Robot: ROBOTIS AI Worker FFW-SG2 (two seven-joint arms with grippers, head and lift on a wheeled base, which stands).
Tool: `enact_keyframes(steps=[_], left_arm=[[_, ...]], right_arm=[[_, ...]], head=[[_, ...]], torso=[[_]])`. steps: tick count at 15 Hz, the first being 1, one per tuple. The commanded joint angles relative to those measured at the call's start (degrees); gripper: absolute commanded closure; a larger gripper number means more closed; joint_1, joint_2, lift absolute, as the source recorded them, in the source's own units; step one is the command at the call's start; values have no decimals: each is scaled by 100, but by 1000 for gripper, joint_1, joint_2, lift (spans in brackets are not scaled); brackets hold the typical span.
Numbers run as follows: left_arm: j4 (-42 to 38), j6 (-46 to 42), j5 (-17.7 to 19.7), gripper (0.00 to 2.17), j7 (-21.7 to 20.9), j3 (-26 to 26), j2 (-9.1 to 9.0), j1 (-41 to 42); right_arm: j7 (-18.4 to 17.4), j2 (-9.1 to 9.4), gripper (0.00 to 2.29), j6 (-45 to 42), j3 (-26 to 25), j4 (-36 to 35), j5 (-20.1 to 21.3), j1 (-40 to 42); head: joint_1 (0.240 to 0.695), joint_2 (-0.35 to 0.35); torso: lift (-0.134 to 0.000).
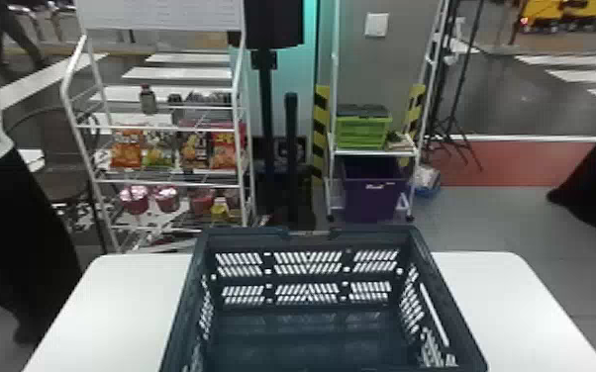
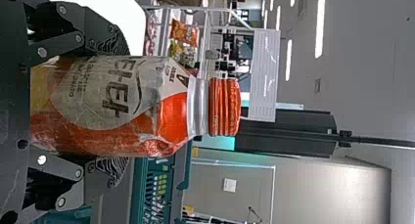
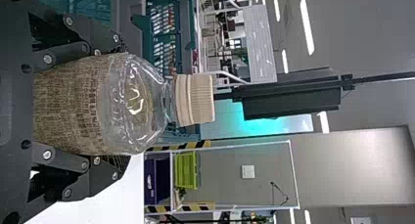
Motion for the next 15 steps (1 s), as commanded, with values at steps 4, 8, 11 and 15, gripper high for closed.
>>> enact_keyframes(steps=[4,8,11,15], left_arm=[[82,-32,-13,2148,26,-33,46,10],[135,-85,-13,2148,-18,-42,81,45],[205,-208,-22,2148,-44,-51,90,81],[267,-278,-66,2148,-44,-112,169,89]], right_arm=[[0,5,1592,1348,0,-1137,50,-335],[9,5,1588,2842,0,-1875,269,-836],[-9,5,1592,3281,114,-2042,498,-1197],[-70,5,1588,3351,624,-1919,1219,-1785]], head=[[499,0],[499,0],[499,0],[499,0]], torso=[[0],[0],[0],[0]])
